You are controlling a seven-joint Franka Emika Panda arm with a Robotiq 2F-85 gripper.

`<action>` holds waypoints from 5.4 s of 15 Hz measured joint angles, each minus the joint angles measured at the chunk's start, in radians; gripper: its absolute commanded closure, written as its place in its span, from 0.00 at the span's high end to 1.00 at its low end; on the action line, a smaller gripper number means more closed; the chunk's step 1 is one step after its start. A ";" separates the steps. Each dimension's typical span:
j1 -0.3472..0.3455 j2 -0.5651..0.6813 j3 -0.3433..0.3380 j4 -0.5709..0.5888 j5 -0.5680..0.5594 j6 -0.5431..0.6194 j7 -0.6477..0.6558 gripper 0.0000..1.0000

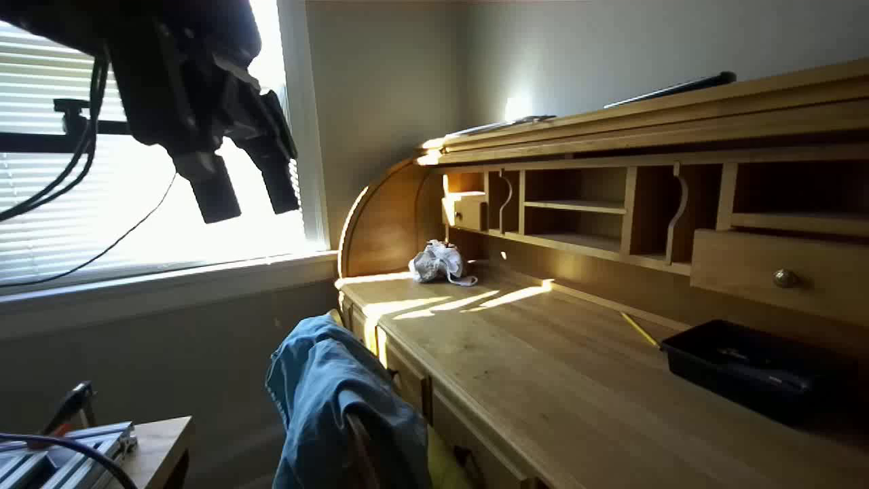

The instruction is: Pick up the paper from the top of the cabinet and put it on the counter

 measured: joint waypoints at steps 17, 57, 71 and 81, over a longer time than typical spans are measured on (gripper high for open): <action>0.000 0.001 0.000 0.000 0.000 0.000 0.000 1.00; 0.324 0.960 0.006 1.069 0.350 0.248 -0.375 1.00; 0.356 1.332 0.060 1.591 0.256 0.249 -0.282 1.00; 0.370 1.455 0.074 1.694 0.267 0.326 -0.228 1.00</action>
